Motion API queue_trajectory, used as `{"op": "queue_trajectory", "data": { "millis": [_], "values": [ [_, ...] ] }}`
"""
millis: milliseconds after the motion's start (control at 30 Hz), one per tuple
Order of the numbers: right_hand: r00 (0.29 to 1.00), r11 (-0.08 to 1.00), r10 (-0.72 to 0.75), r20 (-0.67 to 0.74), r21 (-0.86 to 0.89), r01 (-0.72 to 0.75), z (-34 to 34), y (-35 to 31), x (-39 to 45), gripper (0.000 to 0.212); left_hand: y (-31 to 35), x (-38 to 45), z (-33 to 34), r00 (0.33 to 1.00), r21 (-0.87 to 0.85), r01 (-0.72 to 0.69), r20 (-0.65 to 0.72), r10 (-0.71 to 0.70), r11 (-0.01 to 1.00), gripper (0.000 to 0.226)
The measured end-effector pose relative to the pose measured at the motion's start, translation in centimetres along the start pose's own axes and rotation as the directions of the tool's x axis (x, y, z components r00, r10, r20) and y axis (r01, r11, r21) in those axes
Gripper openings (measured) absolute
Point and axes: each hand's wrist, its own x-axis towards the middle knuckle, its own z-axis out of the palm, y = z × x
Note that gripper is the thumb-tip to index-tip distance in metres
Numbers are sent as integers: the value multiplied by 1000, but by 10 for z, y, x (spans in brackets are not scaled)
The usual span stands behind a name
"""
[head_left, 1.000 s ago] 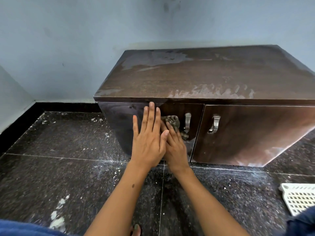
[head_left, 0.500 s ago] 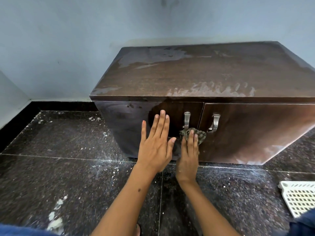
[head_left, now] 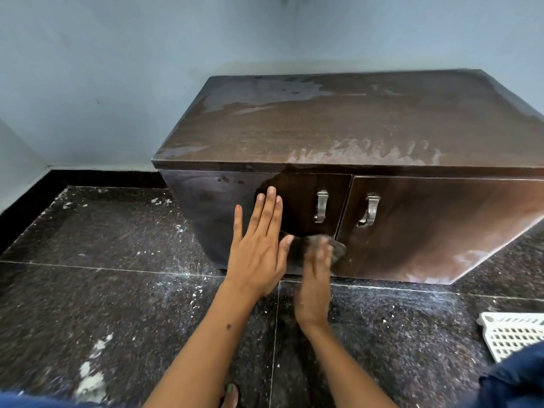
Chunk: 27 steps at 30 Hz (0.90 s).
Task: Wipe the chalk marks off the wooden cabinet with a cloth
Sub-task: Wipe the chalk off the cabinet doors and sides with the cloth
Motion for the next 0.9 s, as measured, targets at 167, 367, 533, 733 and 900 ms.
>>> {"op": "queue_trajectory", "data": {
  "millis": [167,367,533,733,900],
  "values": [
    [894,847,428,129,287,-447,-5,-38,12,89,5,3,3,1000,-40,21,-8,-21,999,63],
    [949,655,278,150,693,-301,-22,-115,26,72,3,1,4,999,21,40,-6,-40,999,64],
    [655,334,703,276,685,-647,-17,-79,46,63,2,2,2,1000,-41,17,8,-17,999,62],
    [730,404,634,255,696,-594,-26,-95,59,77,2,2,0,999,-104,44,3,-44,994,61],
    [765,437,606,220,711,-551,-19,-87,50,81,2,1,2,1000,-70,27,-2,-27,997,62]
  ]
}}
